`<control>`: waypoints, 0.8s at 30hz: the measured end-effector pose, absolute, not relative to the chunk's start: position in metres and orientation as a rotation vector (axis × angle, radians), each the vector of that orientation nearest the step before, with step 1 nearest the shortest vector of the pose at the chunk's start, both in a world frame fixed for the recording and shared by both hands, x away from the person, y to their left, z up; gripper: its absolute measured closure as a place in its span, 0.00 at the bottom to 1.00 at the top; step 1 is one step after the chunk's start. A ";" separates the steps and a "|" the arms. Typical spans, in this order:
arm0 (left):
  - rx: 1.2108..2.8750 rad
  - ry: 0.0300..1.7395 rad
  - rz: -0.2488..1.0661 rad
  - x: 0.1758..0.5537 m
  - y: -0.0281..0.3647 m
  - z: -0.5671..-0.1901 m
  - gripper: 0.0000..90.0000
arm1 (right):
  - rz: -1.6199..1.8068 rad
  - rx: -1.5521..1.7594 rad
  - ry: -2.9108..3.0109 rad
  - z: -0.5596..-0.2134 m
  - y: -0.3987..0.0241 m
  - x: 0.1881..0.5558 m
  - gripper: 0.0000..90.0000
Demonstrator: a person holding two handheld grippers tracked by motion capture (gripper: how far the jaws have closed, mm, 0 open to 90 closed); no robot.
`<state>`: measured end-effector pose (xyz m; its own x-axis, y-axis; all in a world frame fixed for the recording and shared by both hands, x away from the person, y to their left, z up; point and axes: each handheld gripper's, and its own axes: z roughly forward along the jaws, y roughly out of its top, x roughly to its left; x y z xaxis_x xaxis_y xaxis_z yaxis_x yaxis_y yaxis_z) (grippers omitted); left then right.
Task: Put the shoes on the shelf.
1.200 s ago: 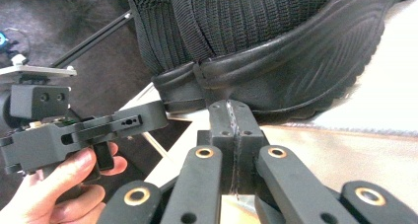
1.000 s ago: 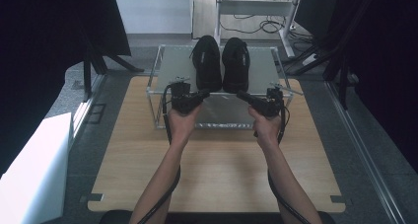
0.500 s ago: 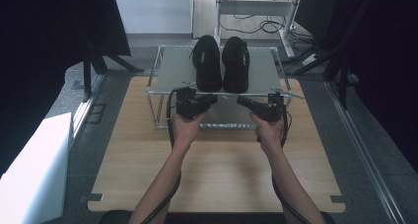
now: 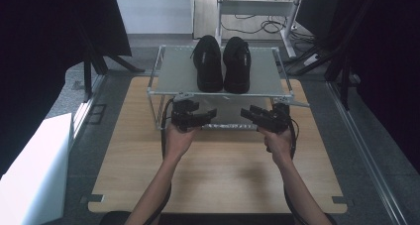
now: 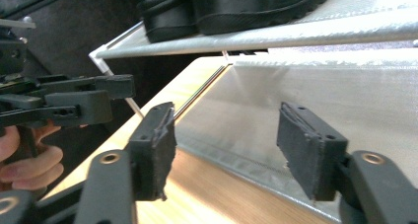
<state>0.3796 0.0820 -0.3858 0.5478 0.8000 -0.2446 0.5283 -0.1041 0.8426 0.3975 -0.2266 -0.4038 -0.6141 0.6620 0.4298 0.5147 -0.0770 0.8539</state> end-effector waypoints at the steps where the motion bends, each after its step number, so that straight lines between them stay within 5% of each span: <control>1: 1.785 1.106 0.352 0.376 0.084 -0.386 0.18 | 1.779 1.301 2.050 -0.403 -0.227 0.395 0.39; 11: 1.828 1.146 0.447 0.356 0.101 -0.398 0.08 | 1.637 1.186 2.140 -0.401 -0.229 0.376 0.21; 24: 1.964 1.109 0.581 0.329 0.119 -0.406 0.00 | 1.484 1.131 2.210 -0.413 -0.248 0.351 0.16</control>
<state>0.3289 0.1187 -0.4058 0.5123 0.8588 0.0093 0.4963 -0.3048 0.8129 0.3514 -0.2481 -0.4134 -0.6679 0.7150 0.2067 0.4617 0.1802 0.8685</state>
